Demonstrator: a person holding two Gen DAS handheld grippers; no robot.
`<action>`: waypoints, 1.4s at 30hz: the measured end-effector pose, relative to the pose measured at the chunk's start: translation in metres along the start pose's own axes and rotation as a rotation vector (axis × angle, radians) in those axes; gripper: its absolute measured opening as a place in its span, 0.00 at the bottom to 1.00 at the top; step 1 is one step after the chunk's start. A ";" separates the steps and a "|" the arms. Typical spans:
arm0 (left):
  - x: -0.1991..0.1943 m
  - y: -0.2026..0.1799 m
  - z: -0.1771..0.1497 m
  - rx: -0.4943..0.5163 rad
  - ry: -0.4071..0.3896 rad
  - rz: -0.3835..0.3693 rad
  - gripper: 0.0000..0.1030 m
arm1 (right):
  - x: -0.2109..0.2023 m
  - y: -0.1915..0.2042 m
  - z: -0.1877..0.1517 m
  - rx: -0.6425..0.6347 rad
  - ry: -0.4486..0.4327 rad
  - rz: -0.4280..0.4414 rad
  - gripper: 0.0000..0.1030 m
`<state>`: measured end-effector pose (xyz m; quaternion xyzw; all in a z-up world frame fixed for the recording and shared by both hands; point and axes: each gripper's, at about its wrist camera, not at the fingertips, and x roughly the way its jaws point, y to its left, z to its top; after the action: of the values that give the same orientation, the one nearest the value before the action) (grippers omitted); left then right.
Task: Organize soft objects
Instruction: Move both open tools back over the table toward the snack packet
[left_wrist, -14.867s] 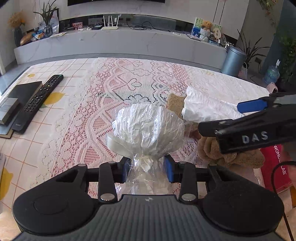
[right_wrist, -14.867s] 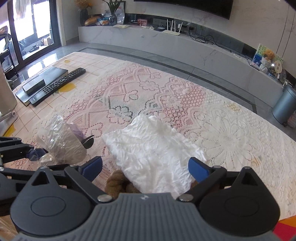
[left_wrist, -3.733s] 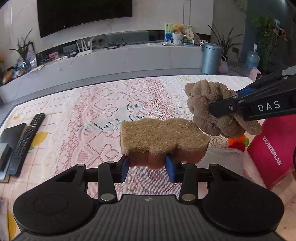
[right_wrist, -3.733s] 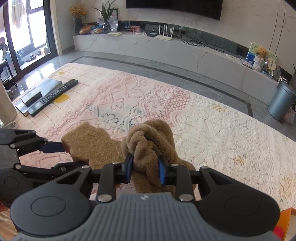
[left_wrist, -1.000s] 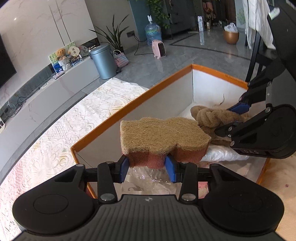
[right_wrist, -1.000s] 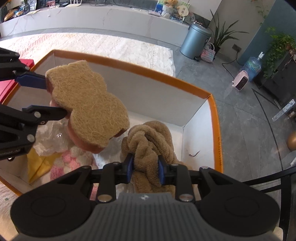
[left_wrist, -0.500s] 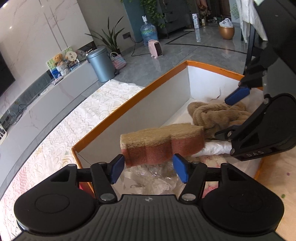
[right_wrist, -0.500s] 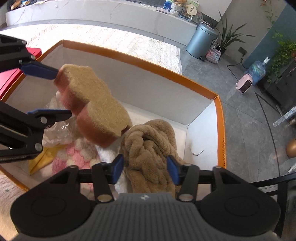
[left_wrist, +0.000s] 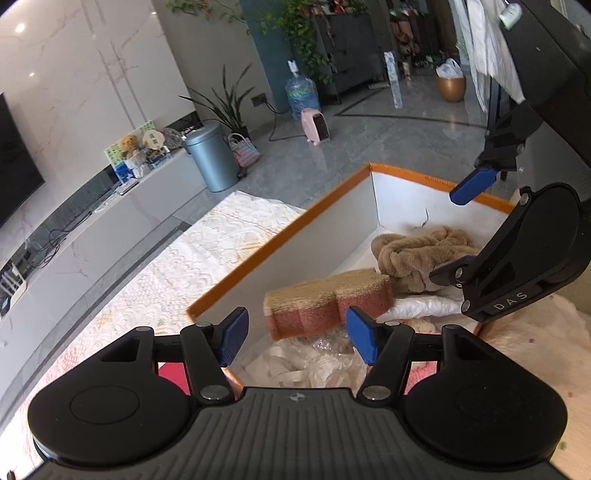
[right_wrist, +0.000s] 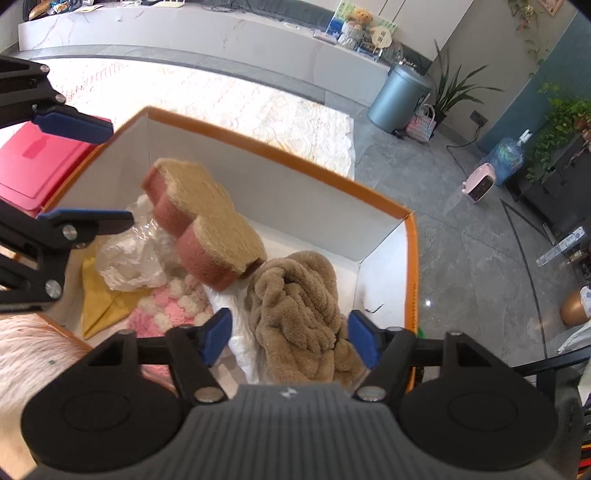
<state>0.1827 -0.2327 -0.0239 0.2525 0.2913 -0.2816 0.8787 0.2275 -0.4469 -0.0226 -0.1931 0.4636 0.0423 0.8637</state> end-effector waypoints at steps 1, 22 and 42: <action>-0.006 0.002 -0.002 -0.017 -0.009 0.000 0.70 | -0.005 0.001 0.000 0.009 -0.013 -0.003 0.70; -0.123 0.066 -0.085 -0.358 -0.106 0.180 0.66 | -0.100 0.114 -0.024 0.301 -0.344 0.102 0.77; -0.172 0.135 -0.223 -0.555 0.061 0.328 0.62 | -0.104 0.264 -0.014 0.151 -0.355 0.279 0.78</action>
<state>0.0709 0.0590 -0.0307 0.0553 0.3386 -0.0384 0.9385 0.0910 -0.1981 -0.0226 -0.0516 0.3284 0.1600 0.9295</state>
